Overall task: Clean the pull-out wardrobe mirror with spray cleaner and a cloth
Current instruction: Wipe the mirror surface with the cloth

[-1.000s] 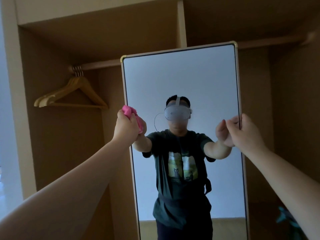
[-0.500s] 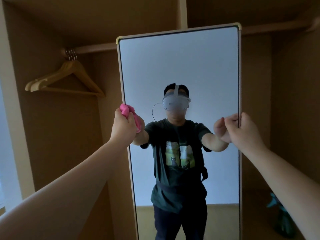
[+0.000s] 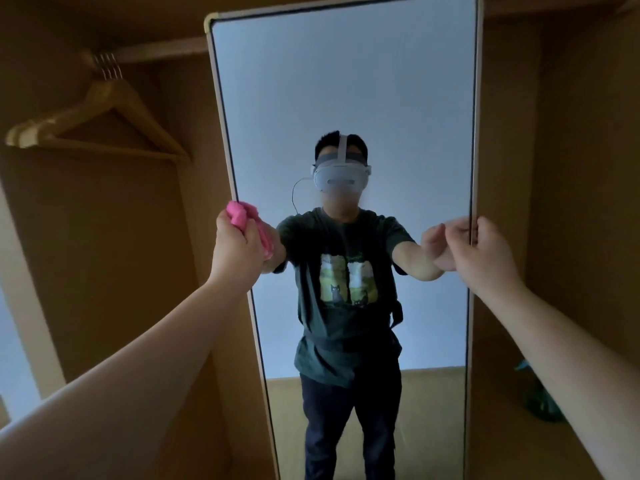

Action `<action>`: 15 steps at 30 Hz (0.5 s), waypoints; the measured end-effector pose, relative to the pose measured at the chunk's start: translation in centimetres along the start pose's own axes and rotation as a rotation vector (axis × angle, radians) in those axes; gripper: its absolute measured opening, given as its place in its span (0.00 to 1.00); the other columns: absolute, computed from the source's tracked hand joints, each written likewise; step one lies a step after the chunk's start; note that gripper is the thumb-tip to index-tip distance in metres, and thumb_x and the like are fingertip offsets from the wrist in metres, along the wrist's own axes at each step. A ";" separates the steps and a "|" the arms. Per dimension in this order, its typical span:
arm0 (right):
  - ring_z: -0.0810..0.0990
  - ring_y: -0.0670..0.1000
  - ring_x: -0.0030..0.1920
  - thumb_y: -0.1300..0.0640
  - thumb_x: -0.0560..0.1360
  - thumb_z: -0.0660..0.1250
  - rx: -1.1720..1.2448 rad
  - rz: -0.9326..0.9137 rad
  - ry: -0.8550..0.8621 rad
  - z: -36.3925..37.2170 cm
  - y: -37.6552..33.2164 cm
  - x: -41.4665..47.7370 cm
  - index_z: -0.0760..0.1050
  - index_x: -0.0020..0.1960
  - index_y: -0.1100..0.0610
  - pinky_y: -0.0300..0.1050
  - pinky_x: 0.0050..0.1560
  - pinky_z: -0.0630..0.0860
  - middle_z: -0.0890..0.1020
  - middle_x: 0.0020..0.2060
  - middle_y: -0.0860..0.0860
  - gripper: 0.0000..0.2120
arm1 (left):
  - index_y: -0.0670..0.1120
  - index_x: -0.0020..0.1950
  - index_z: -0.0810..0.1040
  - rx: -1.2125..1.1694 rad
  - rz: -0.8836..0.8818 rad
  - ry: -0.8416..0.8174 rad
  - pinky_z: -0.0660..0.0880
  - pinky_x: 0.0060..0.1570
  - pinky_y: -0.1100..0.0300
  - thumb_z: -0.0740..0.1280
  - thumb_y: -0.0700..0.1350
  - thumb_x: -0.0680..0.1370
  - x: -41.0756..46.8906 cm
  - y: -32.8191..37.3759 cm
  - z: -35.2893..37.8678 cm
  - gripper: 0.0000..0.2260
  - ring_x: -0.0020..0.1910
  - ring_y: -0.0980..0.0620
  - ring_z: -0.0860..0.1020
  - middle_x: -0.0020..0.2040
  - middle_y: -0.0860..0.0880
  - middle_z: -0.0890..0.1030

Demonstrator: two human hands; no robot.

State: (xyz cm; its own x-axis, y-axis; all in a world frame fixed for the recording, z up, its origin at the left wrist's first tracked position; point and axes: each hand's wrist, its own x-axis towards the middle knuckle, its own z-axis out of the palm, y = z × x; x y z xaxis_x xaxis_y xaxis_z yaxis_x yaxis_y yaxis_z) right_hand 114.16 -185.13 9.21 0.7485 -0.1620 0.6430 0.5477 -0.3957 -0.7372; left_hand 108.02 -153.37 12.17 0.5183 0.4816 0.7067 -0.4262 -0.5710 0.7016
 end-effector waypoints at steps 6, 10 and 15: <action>0.73 0.43 0.42 0.49 0.80 0.59 -0.005 0.004 0.003 0.5 0.7 -0.9 0.68 0.54 0.55 0.39 0.39 0.69 0.74 0.40 0.44 0.09 | 0.46 0.59 0.71 0.010 -0.024 -0.050 0.80 0.40 0.63 0.52 0.39 0.82 -2.1 0.0 -0.5 0.11 0.36 0.63 0.79 0.41 0.53 0.77; 0.73 0.44 0.42 0.51 0.81 0.60 0.001 0.010 0.019 0.7 1.0 -1.6 0.67 0.53 0.54 0.41 0.43 0.69 0.72 0.39 0.41 0.07 | 0.47 0.60 0.70 0.012 -0.061 -0.078 0.80 0.41 0.61 0.53 0.39 0.81 -2.9 -1.0 -0.7 0.11 0.36 0.62 0.80 0.43 0.50 0.78; 0.72 0.38 0.40 0.53 0.80 0.60 0.016 0.019 0.007 0.8 2.2 -2.6 0.68 0.53 0.53 0.33 0.36 0.67 0.73 0.40 0.40 0.05 | 0.49 0.62 0.69 0.011 -0.130 -0.119 0.81 0.41 0.61 0.54 0.40 0.82 -3.8 -2.5 -0.9 0.11 0.41 0.56 0.82 0.48 0.48 0.79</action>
State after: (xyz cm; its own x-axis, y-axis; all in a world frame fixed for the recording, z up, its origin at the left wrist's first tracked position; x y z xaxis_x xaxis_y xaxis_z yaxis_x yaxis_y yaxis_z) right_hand 113.73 -184.85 5.72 0.7566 -0.1756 0.6299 0.5389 -0.3782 -0.7527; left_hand 106.41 -153.15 7.76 0.6530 0.4696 0.5942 -0.3426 -0.5166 0.7847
